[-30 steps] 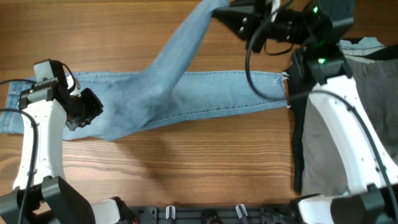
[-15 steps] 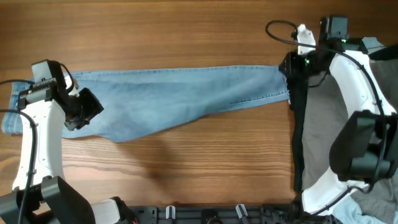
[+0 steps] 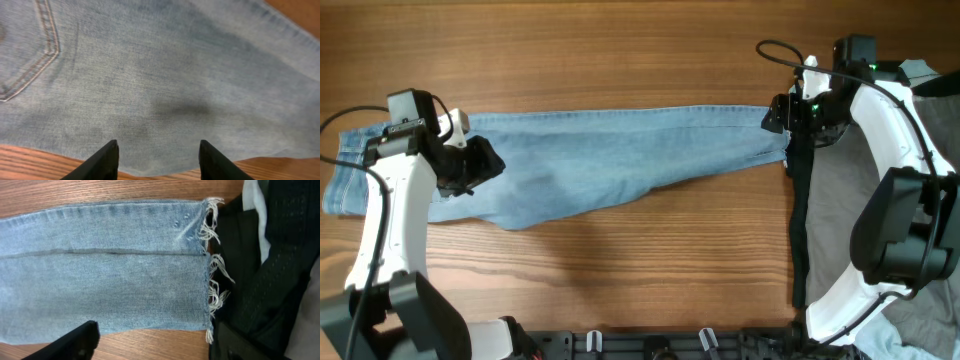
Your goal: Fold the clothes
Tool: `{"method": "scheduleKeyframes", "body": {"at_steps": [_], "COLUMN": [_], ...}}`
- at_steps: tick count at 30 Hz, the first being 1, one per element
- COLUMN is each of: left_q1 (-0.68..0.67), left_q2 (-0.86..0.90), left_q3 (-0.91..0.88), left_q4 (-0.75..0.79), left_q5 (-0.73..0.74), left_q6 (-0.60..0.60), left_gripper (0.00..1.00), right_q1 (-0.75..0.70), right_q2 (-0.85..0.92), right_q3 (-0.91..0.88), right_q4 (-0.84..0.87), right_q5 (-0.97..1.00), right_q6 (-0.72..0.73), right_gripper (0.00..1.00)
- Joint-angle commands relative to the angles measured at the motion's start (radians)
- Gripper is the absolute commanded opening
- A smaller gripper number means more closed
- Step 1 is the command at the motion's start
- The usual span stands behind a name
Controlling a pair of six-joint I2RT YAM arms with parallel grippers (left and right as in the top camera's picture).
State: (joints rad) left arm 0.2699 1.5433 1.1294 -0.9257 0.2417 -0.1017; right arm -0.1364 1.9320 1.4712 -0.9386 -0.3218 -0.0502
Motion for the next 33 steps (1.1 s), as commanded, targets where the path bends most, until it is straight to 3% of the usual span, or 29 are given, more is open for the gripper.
{"method": "scheduleKeyframes", "body": {"at_steps": [1,2,3,4,5,8,11,13,16,19,25,28,30,31,32,33], "left_q1": [0.013,0.013,0.006,0.001,-0.010,-0.043,-0.029,0.027,0.120,0.125,0.078,0.033,-0.005,-0.041,-0.061,-0.080], "left_q2": [0.071,0.093,0.119,0.136,0.173,0.248,0.249,0.235,0.240,0.267,0.325,0.325,0.325,0.327,0.332,0.346], "left_q3": [-0.005,-0.005,-0.005,-0.005,-0.005,-0.005,0.002,0.007,0.007,0.002,0.002,0.002,0.002,0.002,0.002,0.002], "left_q4": [0.027,0.033,0.041,0.049,0.087,0.234,0.267,0.270,0.327,0.420,0.552,0.552,0.551,0.541,0.537,0.527], "left_q5": [0.035,0.059,0.066,0.068,0.075,0.095,0.039,0.026,0.066,0.021,0.126,0.126,0.132,0.131,0.123,0.101], "left_q6": [0.016,0.052,0.068,0.069,0.069,0.080,0.011,-0.018,-0.018,-0.003,0.021,0.053,0.130,0.169,0.177,0.177], "left_gripper": [0.52,0.47,0.43,0.43,0.51,0.70,0.60,0.60,0.69,0.68,0.69,0.65,0.65,0.64,0.59,0.47], "right_q1": [0.001,0.001,0.001,0.002,0.002,0.002,0.002,0.001,0.002,0.002,0.002,0.002,0.005,0.016,0.022,0.025], "right_q2": [0.010,0.010,0.010,0.010,0.010,0.010,0.010,0.010,0.010,0.010,0.010,0.010,0.010,0.010,0.010,0.010], "right_q3": [-0.045,-0.071,-0.093,-0.109,-0.123,-0.134,-0.134,-0.134,-0.134,-0.134,-0.134,-0.135,-0.137,-0.138,-0.138,-0.138], "right_q4": [-0.008,-0.006,-0.004,0.000,0.003,0.003,0.002,0.006,0.019,0.021,0.030,0.035,0.038,0.037,0.037,0.039], "right_q5": [-0.016,-0.016,-0.016,-0.034,-0.066,-0.080,-0.080,-0.080,-0.080,-0.080,-0.079,-0.081,-0.130,-0.090,-0.042,0.016], "right_q6": [0.039,0.075,0.109,0.113,0.105,0.086,0.076,0.076,0.076,0.077,0.076,0.116,0.140,0.228,0.291,0.357], "right_gripper": [0.78,0.63,0.62,0.63,0.74,0.78,0.78,0.78,0.79,0.79,0.79,0.73,0.63,0.62,0.61,0.58]}}
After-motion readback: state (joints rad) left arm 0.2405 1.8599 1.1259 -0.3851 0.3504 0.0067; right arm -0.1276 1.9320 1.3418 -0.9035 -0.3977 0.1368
